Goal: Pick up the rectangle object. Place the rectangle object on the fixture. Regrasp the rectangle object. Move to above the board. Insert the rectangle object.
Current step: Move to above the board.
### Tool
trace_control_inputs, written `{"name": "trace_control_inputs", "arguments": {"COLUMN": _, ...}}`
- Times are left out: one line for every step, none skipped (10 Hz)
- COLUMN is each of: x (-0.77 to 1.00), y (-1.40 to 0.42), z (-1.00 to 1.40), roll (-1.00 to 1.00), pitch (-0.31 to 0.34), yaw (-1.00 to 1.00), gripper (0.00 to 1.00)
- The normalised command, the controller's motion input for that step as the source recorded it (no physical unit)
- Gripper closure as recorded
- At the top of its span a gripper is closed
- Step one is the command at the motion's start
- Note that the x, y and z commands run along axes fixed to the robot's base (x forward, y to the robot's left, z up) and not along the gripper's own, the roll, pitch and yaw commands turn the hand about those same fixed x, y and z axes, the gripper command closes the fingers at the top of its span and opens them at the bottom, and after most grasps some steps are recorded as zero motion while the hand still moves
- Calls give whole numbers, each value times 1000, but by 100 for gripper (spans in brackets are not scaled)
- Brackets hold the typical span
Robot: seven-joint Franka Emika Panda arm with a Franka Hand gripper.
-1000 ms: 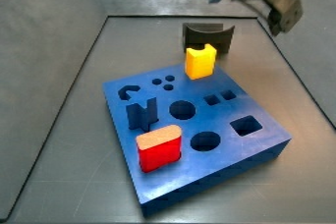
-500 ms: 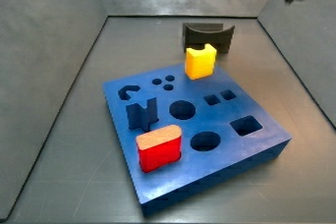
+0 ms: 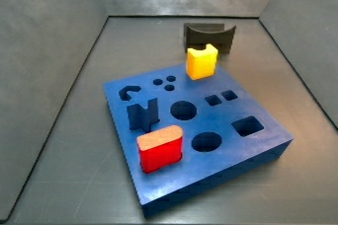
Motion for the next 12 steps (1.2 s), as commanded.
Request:
{"name": "trace_control_inputs", "arguments": {"x": 19, "y": -45, "z": 623, "roll": -56, "pitch": 205, "yaw": 207, "gripper": 100}}
{"name": "trace_control_inputs", "arguments": {"x": 19, "y": -35, "z": 402, "roll": -53, "pitch": 149, "yaw": 211, "gripper": 100}}
{"name": "trace_control_inputs", "arguments": {"x": 16, "y": -34, "z": 291, "roll": -57, "pitch": 119, "yaw": 207, "gripper": 100}}
{"name": "trace_control_inputs", "arguments": {"x": -669, "y": -1000, "z": -590, "roll": -1000, "pitch": 20, "yaw": -61, "gripper": 100}}
{"name": "trace_control_inputs", "arguments": {"x": -670, "y": -1000, "z": -612, "roll": -1000, "pitch": 6, "yaw": -63, "gripper": 100}}
{"name": "trace_control_inputs", "arguments": {"x": -697, "y": -1000, "z": -614, "roll": -1000, "pitch": -7, "yaw": -57, "gripper": 100}}
{"name": "trace_control_inputs", "arguments": {"x": -731, "y": -1000, "z": -623, "roll": -1000, "pitch": -7, "yaw": -53, "gripper": 100}}
{"name": "trace_control_inputs", "arguments": {"x": -758, "y": -1000, "z": -620, "roll": -1000, "pitch": -12, "yaw": -51, "gripper": 100}}
{"name": "trace_control_inputs", "arguments": {"x": -786, "y": -1000, "z": -624, "roll": -1000, "pitch": -14, "yaw": -47, "gripper": 100}}
{"name": "trace_control_inputs", "arguments": {"x": -709, "y": -845, "z": -530, "roll": -1000, "pitch": -14, "yaw": -44, "gripper": 100}}
{"name": "trace_control_inputs", "arguments": {"x": -499, "y": -562, "z": -353, "roll": -1000, "pitch": -16, "yaw": -41, "gripper": 100}}
{"name": "trace_control_inputs", "arguments": {"x": -269, "y": -249, "z": -156, "roll": -1000, "pitch": -12, "yaw": -40, "gripper": 100}}
